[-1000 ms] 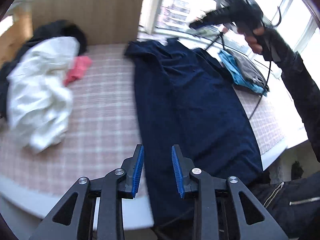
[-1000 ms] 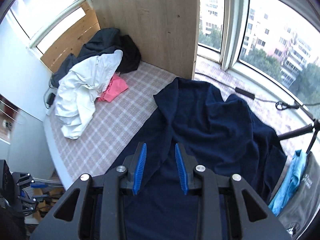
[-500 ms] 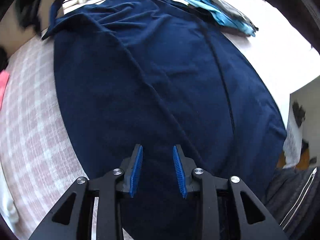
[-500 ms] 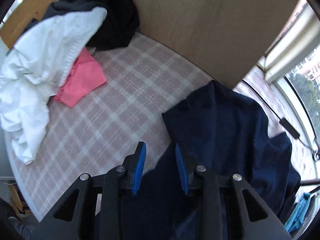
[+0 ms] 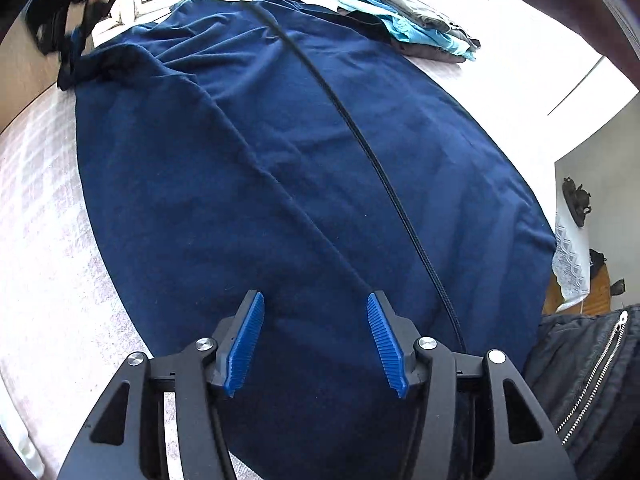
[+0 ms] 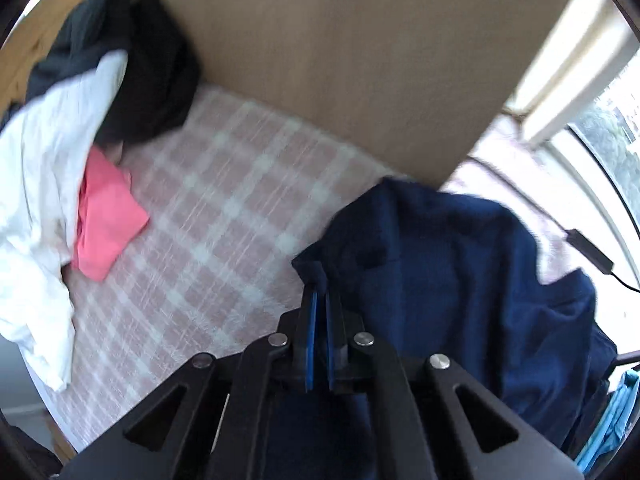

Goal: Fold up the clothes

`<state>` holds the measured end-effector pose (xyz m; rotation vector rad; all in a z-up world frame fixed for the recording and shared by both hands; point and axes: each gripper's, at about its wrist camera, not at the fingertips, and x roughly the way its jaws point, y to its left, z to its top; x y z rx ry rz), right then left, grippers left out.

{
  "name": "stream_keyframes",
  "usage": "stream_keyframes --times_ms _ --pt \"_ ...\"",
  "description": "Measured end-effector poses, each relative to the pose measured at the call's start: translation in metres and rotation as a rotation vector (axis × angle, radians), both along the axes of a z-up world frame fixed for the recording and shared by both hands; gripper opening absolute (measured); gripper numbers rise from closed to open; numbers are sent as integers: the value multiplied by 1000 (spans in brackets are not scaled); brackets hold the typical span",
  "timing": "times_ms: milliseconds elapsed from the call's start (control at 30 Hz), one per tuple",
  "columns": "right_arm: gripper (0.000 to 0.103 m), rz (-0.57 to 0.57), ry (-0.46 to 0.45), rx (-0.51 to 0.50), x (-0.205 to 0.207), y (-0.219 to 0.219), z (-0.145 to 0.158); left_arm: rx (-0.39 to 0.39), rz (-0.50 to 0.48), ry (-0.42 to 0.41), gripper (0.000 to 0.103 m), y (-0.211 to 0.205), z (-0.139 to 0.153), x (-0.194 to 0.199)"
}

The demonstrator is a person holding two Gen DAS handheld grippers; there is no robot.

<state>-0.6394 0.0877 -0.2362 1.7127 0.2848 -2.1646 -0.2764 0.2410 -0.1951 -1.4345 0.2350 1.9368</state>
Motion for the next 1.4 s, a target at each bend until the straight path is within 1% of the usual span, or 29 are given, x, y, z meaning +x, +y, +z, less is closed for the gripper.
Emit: stream_keyframes --times_ms 67,100,233,300,400,467,500,533,600,667,767,800,867,900,967,1033,1067,1100,1133,1167,1200,1267,1333,1400 --pt "4 -45 -18 -75 -7 19 10 2 -10 1 52 0 1 1" --pt "4 -57 -14 -92 -11 29 14 0 -14 1 53 0 1 2" --pt "4 -178 28 -64 -26 65 23 -2 -28 1 56 2 2 2" --pt "4 -275 36 -23 -33 87 19 -4 -35 3 57 0 2 1" --pt "5 -343 85 -5 -33 107 24 -8 -48 8 59 -11 -7 -6" --pt "13 -367 105 15 -31 115 29 -9 -61 11 61 -12 -6 -5" --pt "21 -359 121 9 -30 116 33 -7 -65 10 63 -12 -7 -5" --pt "21 -318 136 -20 -27 112 39 -5 -70 10 66 -11 -7 -5" --pt "21 -206 124 -47 -25 96 45 -7 -81 16 67 -8 -8 -5" --pt "22 -143 114 -9 -22 80 46 -12 -86 21 67 -7 -9 -5" --pt "23 -54 71 -15 -15 61 32 -14 -86 20 67 -6 -9 -5" --pt "23 -36 53 -11 -12 55 24 -14 -87 21 67 -6 -9 -5" --pt "23 -36 28 37 -19 44 2 -13 -86 21 68 -5 -9 -5" --pt "23 -72 34 96 -25 46 -6 -13 -82 19 68 -6 -9 -6" --pt "23 -141 57 120 -31 57 -6 -9 -53 2 65 -10 -8 -8" --pt "23 -174 58 -3 -24 66 11 -6 16 -1 64 -24 -4 -13" --pt "23 -159 32 -48 -19 65 17 -3 52 2 64 -33 -1 -16" --pt "28 -139 0 -63 -16 61 19 -1 86 1 64 -41 0 -19" --pt "34 -125 -23 -56 -14 54 19 -3 112 -9 63 -48 1 -22" --pt "36 -112 -46 -48 -12 47 18 -6 126 -17 63 -52 0 -24" --pt "38 -105 -62 -32 -12 39 16 -8 127 -21 63 -53 0 -26" --pt "38 -100 -61 1 -14 23 12 -27 116 -22 63 -52 -4 -26" --pt "38 -117 -57 50 -20 13 4 -45 91 -23 63 -47 -8 -23" --pt "38 -143 -72 105 -27 8 -5 -62 73 -13 63 -42 -11 -19"
